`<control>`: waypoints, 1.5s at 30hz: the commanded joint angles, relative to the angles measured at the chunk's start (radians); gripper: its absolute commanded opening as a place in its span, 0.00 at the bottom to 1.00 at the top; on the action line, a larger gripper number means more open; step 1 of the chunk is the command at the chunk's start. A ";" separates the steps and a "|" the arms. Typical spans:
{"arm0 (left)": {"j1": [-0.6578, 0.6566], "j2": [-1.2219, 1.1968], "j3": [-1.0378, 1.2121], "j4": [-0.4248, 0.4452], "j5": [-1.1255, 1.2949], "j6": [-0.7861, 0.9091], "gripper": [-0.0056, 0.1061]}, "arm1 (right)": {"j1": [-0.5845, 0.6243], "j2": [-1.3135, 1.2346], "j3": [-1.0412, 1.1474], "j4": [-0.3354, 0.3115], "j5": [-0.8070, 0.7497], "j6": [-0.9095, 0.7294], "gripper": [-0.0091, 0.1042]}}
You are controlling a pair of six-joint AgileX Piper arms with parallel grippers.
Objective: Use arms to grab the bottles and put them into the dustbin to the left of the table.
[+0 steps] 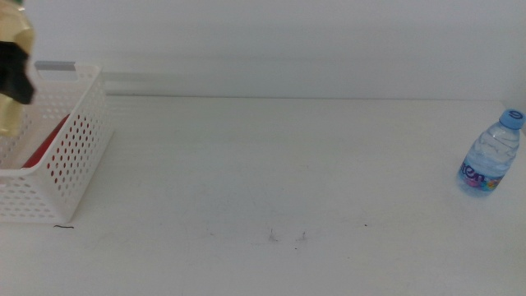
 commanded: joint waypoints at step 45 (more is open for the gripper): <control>-0.236 -0.116 -0.069 -0.018 -0.074 0.006 0.89 | -0.008 -0.005 0.003 -0.003 -0.008 -0.002 0.88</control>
